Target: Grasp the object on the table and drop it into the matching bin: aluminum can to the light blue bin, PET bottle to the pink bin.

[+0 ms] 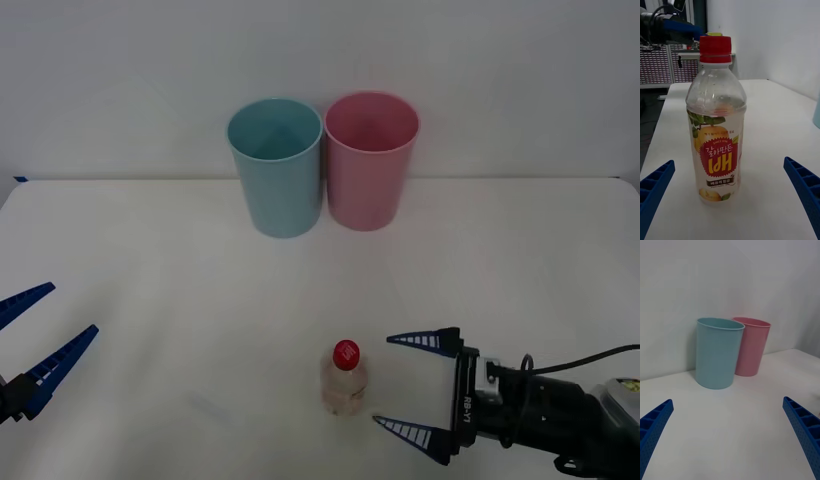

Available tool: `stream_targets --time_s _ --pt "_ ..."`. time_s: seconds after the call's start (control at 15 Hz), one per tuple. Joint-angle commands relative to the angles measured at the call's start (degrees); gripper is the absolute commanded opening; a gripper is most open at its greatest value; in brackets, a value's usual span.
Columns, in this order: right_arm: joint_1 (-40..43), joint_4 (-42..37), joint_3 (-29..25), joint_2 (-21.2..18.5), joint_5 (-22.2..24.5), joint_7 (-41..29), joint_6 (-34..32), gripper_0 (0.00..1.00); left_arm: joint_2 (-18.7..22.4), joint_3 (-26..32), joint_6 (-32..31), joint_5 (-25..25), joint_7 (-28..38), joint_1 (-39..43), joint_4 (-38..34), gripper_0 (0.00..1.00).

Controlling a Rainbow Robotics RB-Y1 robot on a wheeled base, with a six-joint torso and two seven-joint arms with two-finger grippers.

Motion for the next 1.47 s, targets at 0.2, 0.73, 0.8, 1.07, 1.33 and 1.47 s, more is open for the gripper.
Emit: stream_targets --time_s 0.2,0.73,0.8,1.07,1.33,1.47 --pt "-1.3 0.0 2.9 2.1 1.3 0.5 4.0 1.00 0.0 0.0 0.0 0.0 0.0 0.0 0.0 1.00" --pt "-3.6 0.0 8.2 3.8 1.2 1.0 9.5 1.00 0.0 0.0 0.0 0.0 0.0 0.0 0.0 1.00" --pt "-3.8 0.0 8.4 4.0 1.2 1.0 9.9 1.00 0.0 0.0 0.0 0.0 0.0 0.0 0.0 1.00" --pt "-3.7 0.0 9.0 4.1 1.2 1.7 10.6 0.62 0.0 0.0 0.0 0.0 0.0 0.0 0.0 1.00" --pt "-3.7 0.0 9.4 4.2 1.2 1.7 10.9 0.00 0.0 0.0 0.0 0.0 0.0 0.0 0.0 1.00" --pt "-3.6 0.0 9.4 4.2 1.2 1.7 10.9 0.00 0.0 0.0 0.0 0.0 0.0 0.0 0.0 1.00"
